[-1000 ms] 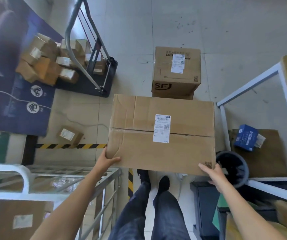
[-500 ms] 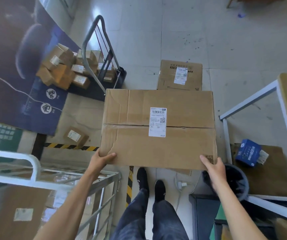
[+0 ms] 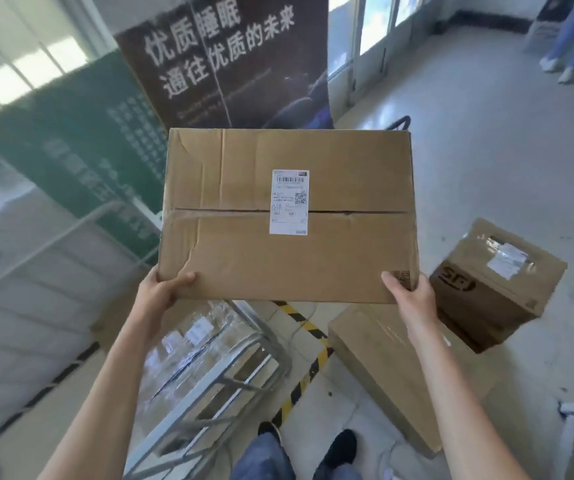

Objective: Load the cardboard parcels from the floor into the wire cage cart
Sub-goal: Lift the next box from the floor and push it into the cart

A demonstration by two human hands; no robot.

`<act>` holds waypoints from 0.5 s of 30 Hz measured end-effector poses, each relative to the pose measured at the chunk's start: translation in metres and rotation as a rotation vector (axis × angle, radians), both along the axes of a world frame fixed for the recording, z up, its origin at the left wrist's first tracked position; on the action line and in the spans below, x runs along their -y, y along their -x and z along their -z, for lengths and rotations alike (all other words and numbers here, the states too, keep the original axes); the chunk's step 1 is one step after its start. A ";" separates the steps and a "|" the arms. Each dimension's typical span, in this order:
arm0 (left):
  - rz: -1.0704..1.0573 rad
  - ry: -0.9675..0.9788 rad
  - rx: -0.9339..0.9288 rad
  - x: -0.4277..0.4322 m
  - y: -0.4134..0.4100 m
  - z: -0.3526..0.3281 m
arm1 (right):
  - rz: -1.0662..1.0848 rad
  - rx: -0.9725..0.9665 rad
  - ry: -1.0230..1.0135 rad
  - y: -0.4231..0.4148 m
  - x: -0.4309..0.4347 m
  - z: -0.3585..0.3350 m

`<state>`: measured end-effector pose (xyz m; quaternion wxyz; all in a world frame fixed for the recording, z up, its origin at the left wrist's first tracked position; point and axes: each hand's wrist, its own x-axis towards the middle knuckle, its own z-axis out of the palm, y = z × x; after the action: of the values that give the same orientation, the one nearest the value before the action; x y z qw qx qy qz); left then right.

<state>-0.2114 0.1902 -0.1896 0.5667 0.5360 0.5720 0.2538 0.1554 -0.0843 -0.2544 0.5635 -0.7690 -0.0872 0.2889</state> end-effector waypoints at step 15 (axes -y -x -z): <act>-0.681 0.007 0.054 0.091 0.438 -0.027 | -0.721 0.145 0.054 0.359 -0.218 -0.053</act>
<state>-0.6495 0.0991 -0.1626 0.4661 0.3051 0.7040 0.4405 -0.2040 0.1339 -0.2014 0.3973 -0.7220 -0.3847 0.4159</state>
